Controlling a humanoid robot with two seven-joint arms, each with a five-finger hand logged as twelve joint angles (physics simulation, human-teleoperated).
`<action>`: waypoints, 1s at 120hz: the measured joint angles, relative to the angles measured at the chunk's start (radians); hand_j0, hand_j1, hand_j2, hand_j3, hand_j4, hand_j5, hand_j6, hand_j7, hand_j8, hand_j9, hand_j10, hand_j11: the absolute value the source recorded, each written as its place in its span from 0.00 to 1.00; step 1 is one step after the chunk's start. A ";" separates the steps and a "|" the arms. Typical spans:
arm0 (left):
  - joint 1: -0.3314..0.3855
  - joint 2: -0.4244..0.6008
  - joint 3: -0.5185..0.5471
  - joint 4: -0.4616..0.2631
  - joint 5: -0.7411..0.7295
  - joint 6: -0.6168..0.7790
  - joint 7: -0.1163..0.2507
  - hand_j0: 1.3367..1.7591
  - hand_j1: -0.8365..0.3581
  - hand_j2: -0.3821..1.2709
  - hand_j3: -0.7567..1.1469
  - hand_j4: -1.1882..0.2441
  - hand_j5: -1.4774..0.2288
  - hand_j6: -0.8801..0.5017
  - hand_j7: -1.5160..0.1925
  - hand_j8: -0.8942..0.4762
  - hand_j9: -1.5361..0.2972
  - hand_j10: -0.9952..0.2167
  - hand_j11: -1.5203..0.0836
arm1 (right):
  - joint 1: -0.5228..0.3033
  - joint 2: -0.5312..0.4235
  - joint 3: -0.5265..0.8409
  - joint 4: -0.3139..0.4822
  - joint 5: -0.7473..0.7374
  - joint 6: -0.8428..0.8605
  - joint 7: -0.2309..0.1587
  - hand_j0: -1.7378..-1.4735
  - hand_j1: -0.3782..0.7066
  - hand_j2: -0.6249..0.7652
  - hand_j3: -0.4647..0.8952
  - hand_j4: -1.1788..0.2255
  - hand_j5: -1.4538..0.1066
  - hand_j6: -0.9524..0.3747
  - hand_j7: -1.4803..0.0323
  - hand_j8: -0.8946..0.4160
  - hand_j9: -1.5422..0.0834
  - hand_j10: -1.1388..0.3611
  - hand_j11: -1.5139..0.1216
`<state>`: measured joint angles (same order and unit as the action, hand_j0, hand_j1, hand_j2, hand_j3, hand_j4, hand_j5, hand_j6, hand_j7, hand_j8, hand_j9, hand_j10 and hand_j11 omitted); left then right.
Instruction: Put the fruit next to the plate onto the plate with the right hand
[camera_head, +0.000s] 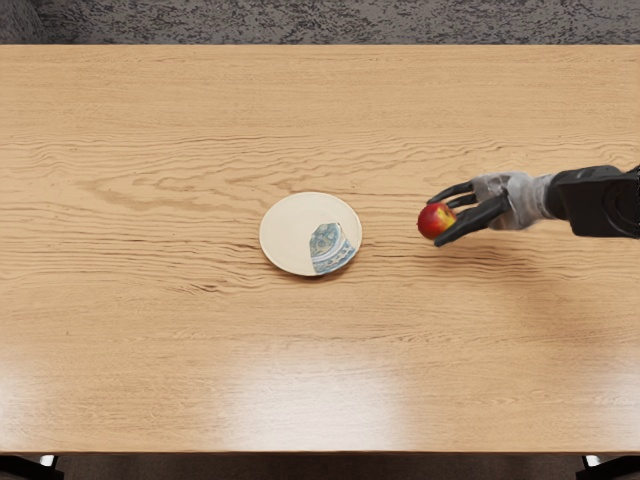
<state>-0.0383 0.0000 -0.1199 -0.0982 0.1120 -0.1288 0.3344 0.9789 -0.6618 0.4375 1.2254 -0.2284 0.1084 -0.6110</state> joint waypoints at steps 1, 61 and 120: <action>0.000 0.000 0.000 0.000 0.000 0.000 0.000 0.76 0.76 0.26 0.40 0.67 0.69 0.47 0.71 0.49 0.68 0.63 0.76 | 0.000 0.004 0.003 -0.005 0.003 0.005 0.000 0.31 0.58 0.67 0.34 0.37 0.35 0.36 0.38 0.27 0.38 0.30 0.36; 0.000 0.000 0.000 0.000 0.000 0.000 0.000 0.76 0.76 0.26 0.40 0.67 0.69 0.47 0.71 0.49 0.68 0.63 0.76 | 0.031 0.297 0.047 -0.238 0.043 0.062 0.000 0.31 0.60 0.63 0.34 0.42 0.34 0.40 0.36 0.31 0.37 0.28 0.35; 0.000 0.000 0.000 0.000 0.000 0.000 0.000 0.76 0.76 0.26 0.40 0.67 0.69 0.47 0.71 0.49 0.68 0.63 0.76 | 0.110 0.435 -0.037 -0.202 -0.095 -0.141 0.000 0.31 0.56 0.58 0.34 0.39 0.39 0.36 0.42 0.27 0.42 0.33 0.40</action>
<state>-0.0383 0.0000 -0.1198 -0.0982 0.1119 -0.1288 0.3344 1.0885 -0.2268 0.4010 1.0231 -0.3235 -0.0327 -0.6107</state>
